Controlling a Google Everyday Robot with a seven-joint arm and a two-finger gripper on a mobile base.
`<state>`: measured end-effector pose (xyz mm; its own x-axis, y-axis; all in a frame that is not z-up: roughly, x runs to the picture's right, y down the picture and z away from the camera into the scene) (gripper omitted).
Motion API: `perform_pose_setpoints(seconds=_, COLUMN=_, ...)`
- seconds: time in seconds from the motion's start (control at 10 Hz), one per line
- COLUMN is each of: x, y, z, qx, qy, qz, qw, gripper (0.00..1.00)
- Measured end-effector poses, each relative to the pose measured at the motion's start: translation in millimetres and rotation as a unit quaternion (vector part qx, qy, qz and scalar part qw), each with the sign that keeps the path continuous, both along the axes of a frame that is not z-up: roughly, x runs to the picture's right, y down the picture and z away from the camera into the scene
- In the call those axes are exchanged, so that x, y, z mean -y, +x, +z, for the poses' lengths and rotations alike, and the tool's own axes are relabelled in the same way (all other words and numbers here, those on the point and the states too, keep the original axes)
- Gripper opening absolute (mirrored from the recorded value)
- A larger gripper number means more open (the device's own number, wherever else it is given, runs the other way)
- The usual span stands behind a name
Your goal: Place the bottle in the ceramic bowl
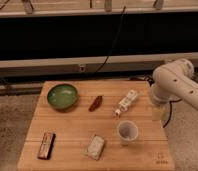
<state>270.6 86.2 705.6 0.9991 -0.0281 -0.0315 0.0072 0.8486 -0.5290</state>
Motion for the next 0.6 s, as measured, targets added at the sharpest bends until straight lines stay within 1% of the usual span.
perform_pose_setpoints(seconds=0.1, x=3.0, y=-1.5, z=3.8, qx=0.001, qy=0.000, qz=-0.008, qw=1.0000, gripper=0.80)
perform_pose_setpoints(seconds=0.3, x=3.4, y=-3.8, z=5.9, qx=0.002, qy=-0.001, qz=-0.016, qw=0.9999, gripper=0.80)
perform_pose_setpoints(seconds=0.4, x=6.5, y=-6.2, z=10.6, qx=0.004, qy=-0.002, qz=-0.023, qw=0.9997, gripper=0.80)
perform_pose_setpoints(seconds=0.6, x=20.9, y=-19.6, z=26.7, qx=0.014, qy=-0.007, qz=-0.038, qw=0.9992, gripper=0.80)
